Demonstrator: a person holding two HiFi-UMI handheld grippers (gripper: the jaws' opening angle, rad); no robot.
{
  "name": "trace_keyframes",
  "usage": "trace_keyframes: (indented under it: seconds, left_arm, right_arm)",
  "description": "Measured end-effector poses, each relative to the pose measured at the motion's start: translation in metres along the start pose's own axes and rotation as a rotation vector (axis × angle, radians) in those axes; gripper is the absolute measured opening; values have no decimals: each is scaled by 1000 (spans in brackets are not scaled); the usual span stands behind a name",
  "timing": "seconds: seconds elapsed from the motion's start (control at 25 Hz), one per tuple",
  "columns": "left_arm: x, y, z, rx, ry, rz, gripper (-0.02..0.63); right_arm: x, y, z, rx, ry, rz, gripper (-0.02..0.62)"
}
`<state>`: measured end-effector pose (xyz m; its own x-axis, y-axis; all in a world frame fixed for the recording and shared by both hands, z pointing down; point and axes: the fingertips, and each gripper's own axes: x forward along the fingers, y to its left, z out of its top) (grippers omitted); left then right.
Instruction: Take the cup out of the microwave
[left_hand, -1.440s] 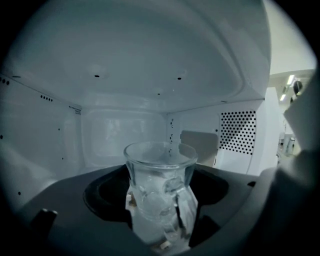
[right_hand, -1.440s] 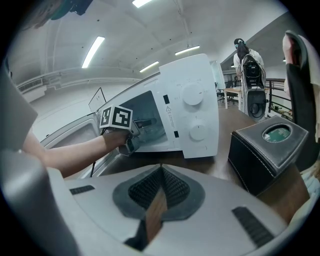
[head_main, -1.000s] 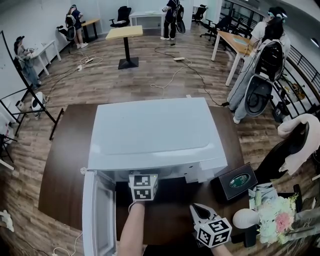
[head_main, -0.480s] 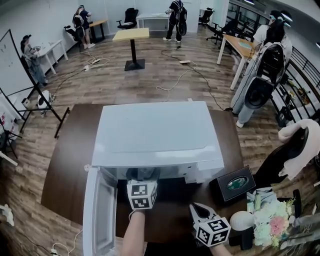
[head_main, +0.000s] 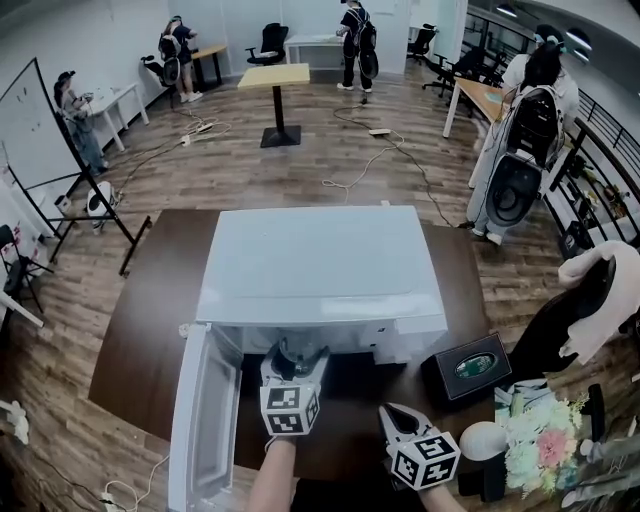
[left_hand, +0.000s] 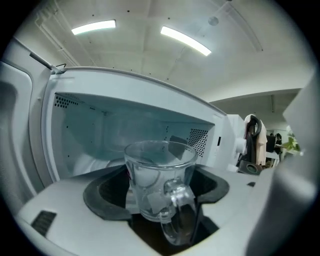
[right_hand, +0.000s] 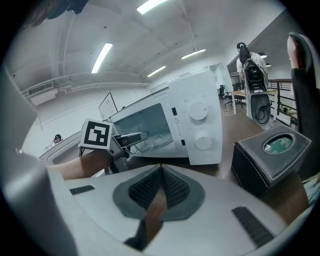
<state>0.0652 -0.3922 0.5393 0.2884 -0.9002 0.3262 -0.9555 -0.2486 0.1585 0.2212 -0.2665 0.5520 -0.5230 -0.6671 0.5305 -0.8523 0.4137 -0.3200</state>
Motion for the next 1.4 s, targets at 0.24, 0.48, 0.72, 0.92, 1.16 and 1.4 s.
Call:
trace_keyframes:
  seconds: [0.24,0.48,0.72,0.92,1.16,1.4]
  left_arm:
    - [-26,-10,-3,7,-2,-1,367]
    - [-56,-19,-7,27,-5,16,367]
    - [-85,-25,-7,12,-12,32,365]
    - [-110,-30,-8,9,-18,57,366]
    - [-139,-35,-12,18,-15,70,365]
    - [-161,-38,-11,52,-34,61,365]
  right_arm:
    - [-6,-3,2,-24,-10,-8,-5]
    - [-8,-6,4,-52,-24,-6,-5]
    - [-7,-6,12,-49,-43,11,-5]
    - [-4,-8,17,-53,-52,20,-5]
    - [-3,-10,26,-90,-92,35,-5]
    - [-19,0,45,-103,-199,103,-5]
